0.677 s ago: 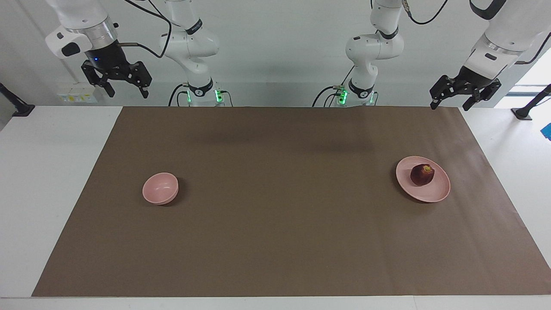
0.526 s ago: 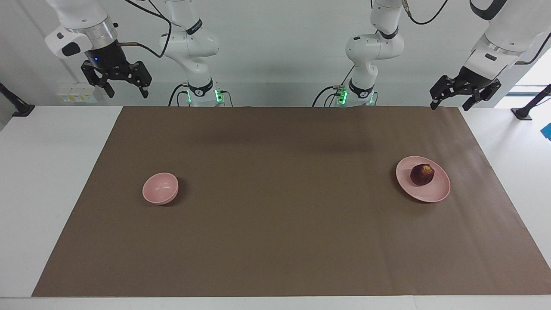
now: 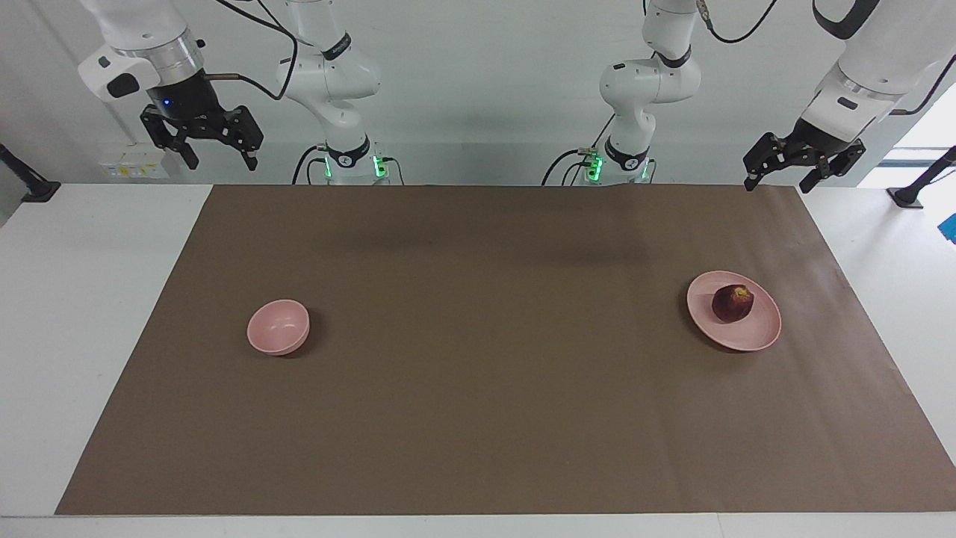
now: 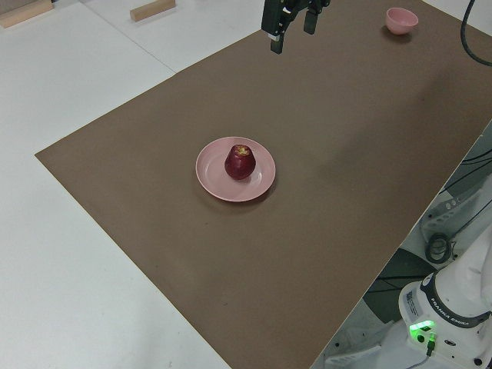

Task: Move apple from plate to bowl
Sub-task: 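Reach the left gripper down to the red apple on the pink plate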

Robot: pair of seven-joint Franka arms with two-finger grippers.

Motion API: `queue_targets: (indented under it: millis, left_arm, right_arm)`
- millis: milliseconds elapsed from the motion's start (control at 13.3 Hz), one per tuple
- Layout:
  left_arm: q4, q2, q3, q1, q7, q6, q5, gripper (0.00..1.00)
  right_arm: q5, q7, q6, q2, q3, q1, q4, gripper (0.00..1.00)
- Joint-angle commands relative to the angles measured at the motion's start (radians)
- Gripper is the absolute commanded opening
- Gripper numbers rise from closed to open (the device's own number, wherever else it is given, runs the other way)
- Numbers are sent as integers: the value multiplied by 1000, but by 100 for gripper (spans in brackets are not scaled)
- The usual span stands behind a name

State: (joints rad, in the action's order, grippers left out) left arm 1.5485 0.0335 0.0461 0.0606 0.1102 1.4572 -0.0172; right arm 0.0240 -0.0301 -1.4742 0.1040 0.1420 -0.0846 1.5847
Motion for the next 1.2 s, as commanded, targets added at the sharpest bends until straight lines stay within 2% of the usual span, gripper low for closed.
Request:
queue_targets:
  millis: [0, 602, 827, 1128]
  left_arm:
    - [70, 40, -3, 7, 19, 44, -7, 100]
    - [154, 10, -5, 28, 126, 175, -6, 100]
    - [272, 14, -6, 45, 225, 302, -6, 100]
    - [347, -7, -6, 102, 327, 399, -7, 100]
  right_arm:
    - [-15, -1, -34, 6, -1, 2, 8, 100]
    - [-15, -10, -34, 5, -1, 2, 8, 100]
    - [-15, -8, -34, 5, -1, 2, 8, 100]
    - [-15, -10, -34, 5, -1, 2, 8, 100]
